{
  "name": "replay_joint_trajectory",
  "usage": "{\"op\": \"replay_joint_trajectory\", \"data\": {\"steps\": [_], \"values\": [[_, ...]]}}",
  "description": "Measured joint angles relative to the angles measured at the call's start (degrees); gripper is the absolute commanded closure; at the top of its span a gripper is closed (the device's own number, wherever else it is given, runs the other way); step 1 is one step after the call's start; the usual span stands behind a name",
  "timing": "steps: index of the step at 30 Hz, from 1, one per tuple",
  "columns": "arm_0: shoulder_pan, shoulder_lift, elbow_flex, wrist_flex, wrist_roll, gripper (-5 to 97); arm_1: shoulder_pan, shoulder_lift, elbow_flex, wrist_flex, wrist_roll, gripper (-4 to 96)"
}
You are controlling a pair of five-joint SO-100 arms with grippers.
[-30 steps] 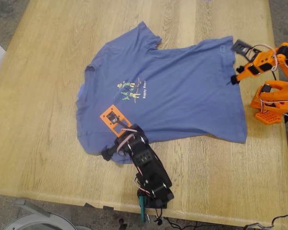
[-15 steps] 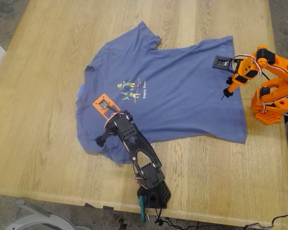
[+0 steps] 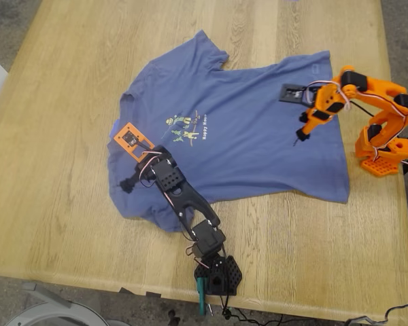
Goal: Fold a T-shirt
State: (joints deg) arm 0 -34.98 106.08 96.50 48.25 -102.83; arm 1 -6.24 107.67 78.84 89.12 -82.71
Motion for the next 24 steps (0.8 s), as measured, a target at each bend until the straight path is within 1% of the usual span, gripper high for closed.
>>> {"op": "replay_joint_trajectory", "data": {"steps": [7,13,19,24], "values": [[-2.37,-7.03,0.09,-13.01,0.44,28,-0.44,-8.09,-2.55,-8.96,0.0,68.5],[-2.99,-13.1,0.09,-21.62,0.79,28,0.44,-14.68,-3.87,-16.7,0.0,68.7],[-4.22,-20.13,-0.18,-25.49,2.2,27,0.62,-20.13,-6.86,-21.18,0.09,67.7],[-4.48,-26.98,-5.54,-26.28,2.55,24,0.79,-23.55,-8.79,-23.29,0.18,67.7]]}}
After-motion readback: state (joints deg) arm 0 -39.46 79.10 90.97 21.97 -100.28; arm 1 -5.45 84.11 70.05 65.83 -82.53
